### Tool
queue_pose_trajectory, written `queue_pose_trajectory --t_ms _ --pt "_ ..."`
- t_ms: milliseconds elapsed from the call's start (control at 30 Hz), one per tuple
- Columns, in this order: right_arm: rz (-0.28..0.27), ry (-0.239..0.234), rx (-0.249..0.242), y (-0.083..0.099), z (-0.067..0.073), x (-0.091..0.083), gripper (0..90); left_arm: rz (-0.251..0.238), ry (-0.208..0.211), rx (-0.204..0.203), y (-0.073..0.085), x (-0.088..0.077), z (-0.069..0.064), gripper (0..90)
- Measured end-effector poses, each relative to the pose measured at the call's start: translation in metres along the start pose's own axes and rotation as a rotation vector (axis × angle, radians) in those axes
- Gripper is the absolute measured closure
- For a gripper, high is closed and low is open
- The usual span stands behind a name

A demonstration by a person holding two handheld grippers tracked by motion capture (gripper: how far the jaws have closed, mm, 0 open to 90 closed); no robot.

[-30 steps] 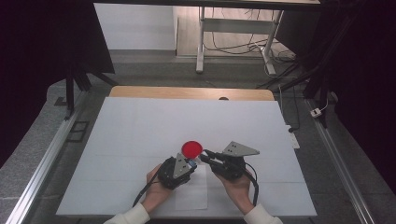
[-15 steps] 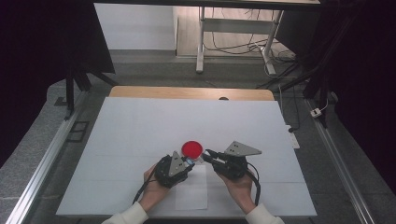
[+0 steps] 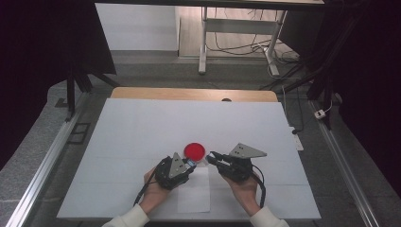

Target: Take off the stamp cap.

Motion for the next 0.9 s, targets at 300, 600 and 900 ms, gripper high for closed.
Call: queue_pose_trajectory --t_ms 300,600,900 --pt "0.001 0.000 0.001 0.001 0.000 -0.001 74.9 -0.006 -0.005 -0.004 -0.001 -0.001 0.002 65.4" --pt "0.002 0.003 0.001 0.002 0.001 -0.003 74.9 -0.010 -0.009 -0.006 -0.001 -0.004 0.004 65.4" --pt "0.001 0.011 0.003 0.002 -0.002 -0.006 74.9 -0.016 -0.012 -0.022 0.000 -0.011 0.008 65.4"
Point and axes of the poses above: each handheld gripper's, and its own axes: x roughly forward along the jaws, y roughly out of its underside, z roughly to its left, the point moved 5 cm from there along x, roughly forward along the jaws, and after that the axes turned 15 degrees about -x, right-handed, at the moved point
